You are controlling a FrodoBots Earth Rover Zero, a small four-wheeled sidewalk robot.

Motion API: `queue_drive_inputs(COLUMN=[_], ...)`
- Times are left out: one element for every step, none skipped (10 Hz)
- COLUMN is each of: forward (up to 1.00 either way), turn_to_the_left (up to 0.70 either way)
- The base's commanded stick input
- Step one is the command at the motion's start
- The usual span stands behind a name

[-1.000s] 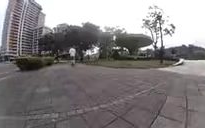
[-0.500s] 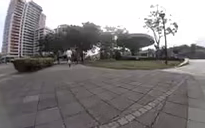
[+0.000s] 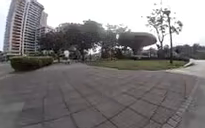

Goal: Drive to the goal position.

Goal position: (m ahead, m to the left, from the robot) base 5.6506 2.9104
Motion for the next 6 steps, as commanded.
queue_drive_inputs(forward=[0.85, 0.85, 0.85, 0.85, 0.85, 0.85], turn_to_the_left=[-0.34, -0.34, -0.34, -0.18, 0.00, 0.00])
